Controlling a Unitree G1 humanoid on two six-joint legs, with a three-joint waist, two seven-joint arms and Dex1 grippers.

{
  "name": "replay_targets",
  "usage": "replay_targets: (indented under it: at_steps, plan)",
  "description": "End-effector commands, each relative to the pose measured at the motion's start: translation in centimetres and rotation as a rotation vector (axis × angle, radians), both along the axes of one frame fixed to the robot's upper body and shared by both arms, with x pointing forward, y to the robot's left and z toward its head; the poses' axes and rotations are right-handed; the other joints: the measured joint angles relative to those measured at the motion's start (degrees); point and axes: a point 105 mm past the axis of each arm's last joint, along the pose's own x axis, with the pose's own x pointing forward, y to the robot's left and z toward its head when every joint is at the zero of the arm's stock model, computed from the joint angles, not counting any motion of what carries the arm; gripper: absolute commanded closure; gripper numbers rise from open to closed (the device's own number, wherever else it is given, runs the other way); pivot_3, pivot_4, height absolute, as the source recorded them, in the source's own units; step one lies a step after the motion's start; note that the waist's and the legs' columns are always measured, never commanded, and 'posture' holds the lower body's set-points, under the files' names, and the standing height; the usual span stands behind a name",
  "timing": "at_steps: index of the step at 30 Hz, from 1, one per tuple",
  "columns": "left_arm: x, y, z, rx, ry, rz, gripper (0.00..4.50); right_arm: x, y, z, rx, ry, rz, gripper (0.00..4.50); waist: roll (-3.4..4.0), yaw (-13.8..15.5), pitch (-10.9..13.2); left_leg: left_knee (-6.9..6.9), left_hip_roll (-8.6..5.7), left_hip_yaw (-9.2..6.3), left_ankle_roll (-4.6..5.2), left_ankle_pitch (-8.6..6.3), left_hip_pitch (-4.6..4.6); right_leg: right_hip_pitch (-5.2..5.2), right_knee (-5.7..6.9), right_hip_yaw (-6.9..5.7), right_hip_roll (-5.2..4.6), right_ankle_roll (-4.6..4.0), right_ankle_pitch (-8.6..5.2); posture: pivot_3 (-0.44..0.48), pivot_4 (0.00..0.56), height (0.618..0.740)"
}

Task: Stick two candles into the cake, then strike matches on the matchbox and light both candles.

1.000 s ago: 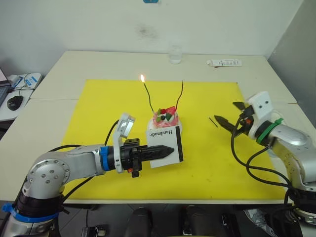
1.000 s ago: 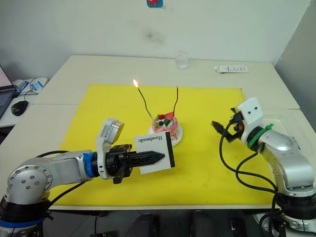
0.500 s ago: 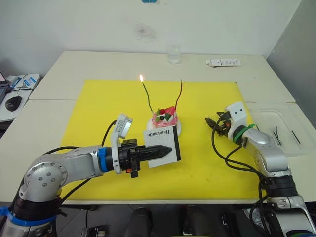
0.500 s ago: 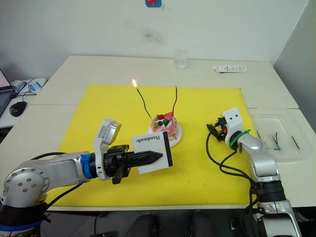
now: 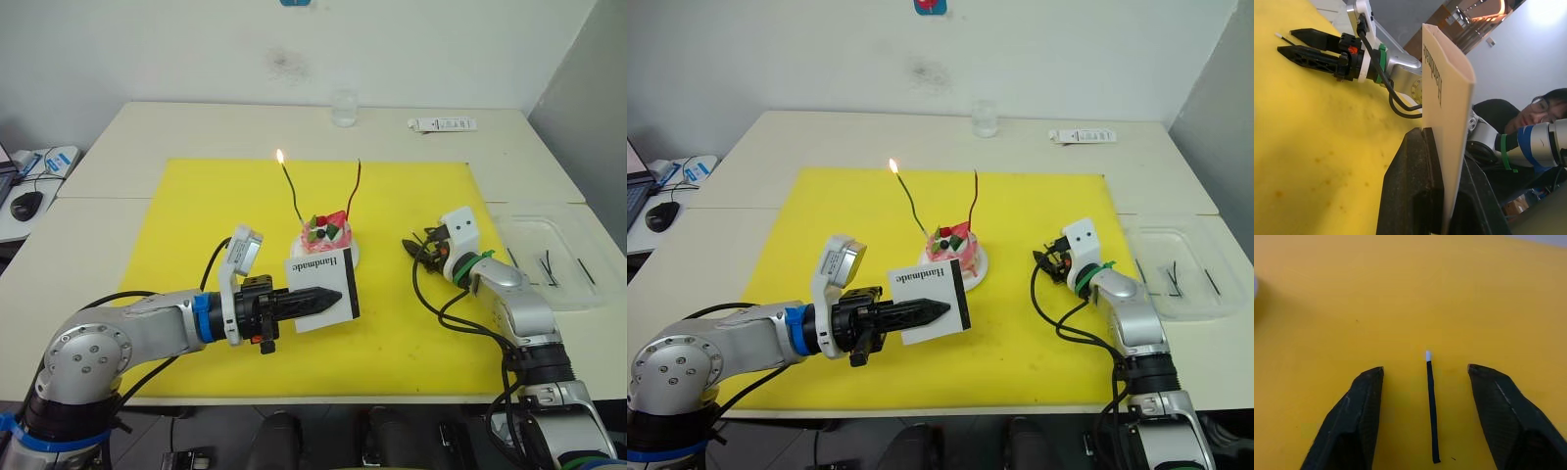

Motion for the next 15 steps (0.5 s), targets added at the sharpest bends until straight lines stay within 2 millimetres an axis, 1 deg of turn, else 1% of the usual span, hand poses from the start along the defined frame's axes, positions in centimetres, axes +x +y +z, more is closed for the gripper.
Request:
replay_targets:
  at_steps: [1,15]
  plan:
    - [-0.51,-0.11,0.92,-0.01,-0.039,-0.015,4.5,0.1,-0.72,0.53,-0.014,-0.015,-0.022,2.51,0.0,0.0,0.0,0.0,-0.01,0.0,0.0,0.0,0.0,0.0,0.0,0.0,0.0,0.0,0.0,0.0,0.15,0.74]
    - [-0.68,-0.09,0.85,-0.005,-0.039,-0.02,4.5,0.34,-0.68,0.12,0.01,-0.004,-0.047,2.51,0.0,0.0,0.0,0.01,-0.01,0.0,0.0,0.0,0.07,0.07,0.0,0.0,-0.01,0.0,0.0,0.0,0.15,0.74]
